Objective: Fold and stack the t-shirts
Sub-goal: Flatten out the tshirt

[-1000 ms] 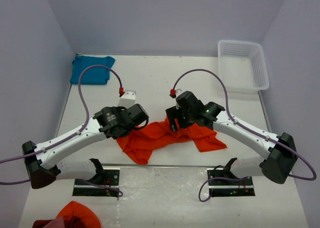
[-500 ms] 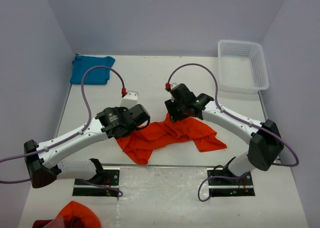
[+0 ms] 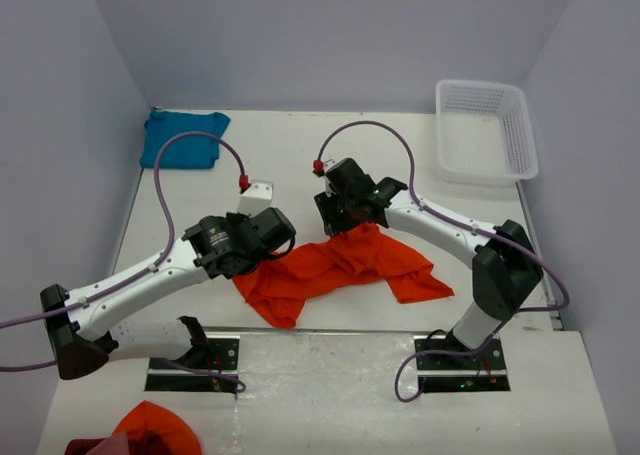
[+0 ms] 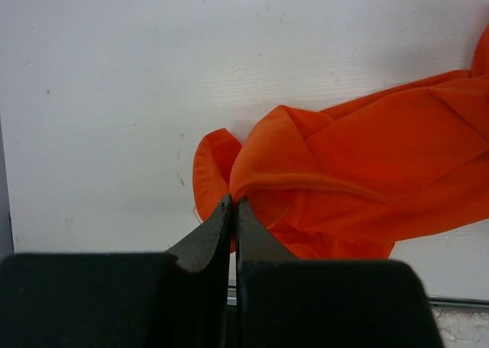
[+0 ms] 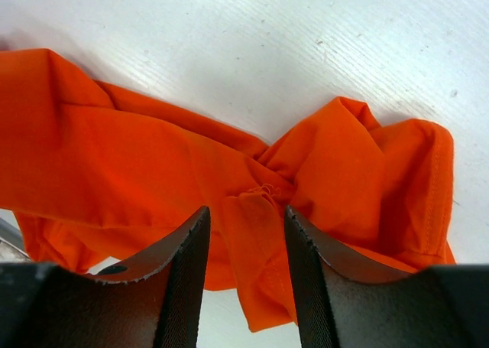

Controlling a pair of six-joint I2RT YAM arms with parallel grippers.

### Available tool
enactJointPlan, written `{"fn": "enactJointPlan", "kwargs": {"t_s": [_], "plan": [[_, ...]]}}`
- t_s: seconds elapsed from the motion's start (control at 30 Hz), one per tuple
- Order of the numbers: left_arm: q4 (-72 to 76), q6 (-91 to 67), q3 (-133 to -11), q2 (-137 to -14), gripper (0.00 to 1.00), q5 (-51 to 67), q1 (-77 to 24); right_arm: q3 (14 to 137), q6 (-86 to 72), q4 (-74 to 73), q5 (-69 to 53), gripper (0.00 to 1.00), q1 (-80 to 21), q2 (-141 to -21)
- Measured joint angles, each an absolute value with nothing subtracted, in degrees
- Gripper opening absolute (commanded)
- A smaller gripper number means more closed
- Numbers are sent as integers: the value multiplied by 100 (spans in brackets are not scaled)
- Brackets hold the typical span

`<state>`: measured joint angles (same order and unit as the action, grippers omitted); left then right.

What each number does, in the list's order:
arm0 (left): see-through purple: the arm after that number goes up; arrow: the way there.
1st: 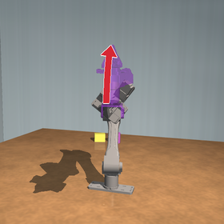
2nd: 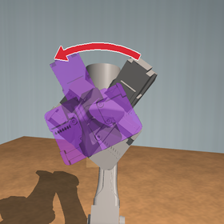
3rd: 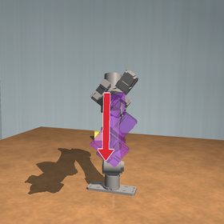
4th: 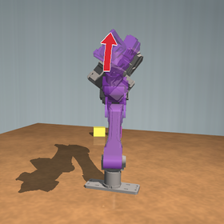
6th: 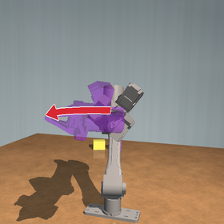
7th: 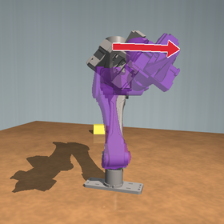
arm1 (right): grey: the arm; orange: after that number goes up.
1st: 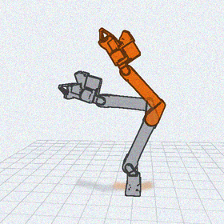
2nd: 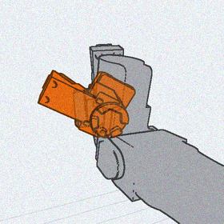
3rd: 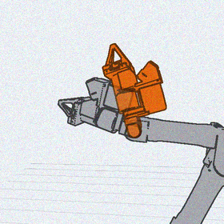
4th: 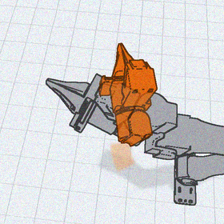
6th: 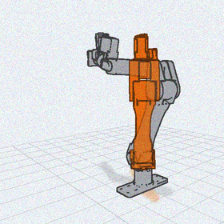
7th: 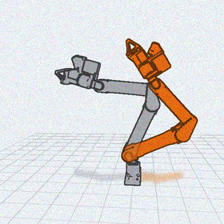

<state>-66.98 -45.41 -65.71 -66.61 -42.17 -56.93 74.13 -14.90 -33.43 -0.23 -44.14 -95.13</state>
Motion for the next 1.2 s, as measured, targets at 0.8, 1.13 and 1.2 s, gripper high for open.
{"fn": "enactJointPlan", "kwargs": {"t_s": [0.8,1.13,1.2], "plan": [[-6650,-4421,-6434,-6493,0,-4189,-5588,6716,-1577,-2805,-405,2,-4418,-9800],[-6602,-4388,-6383,-6506,0,-4141,-5575,6963,-1605,-3214,19,0,-4425,-9631],[-6584,-4388,-6383,-6528,0,-4110,-5564,7135,-1605,-3485,259,0,-4425,-9341]]}}
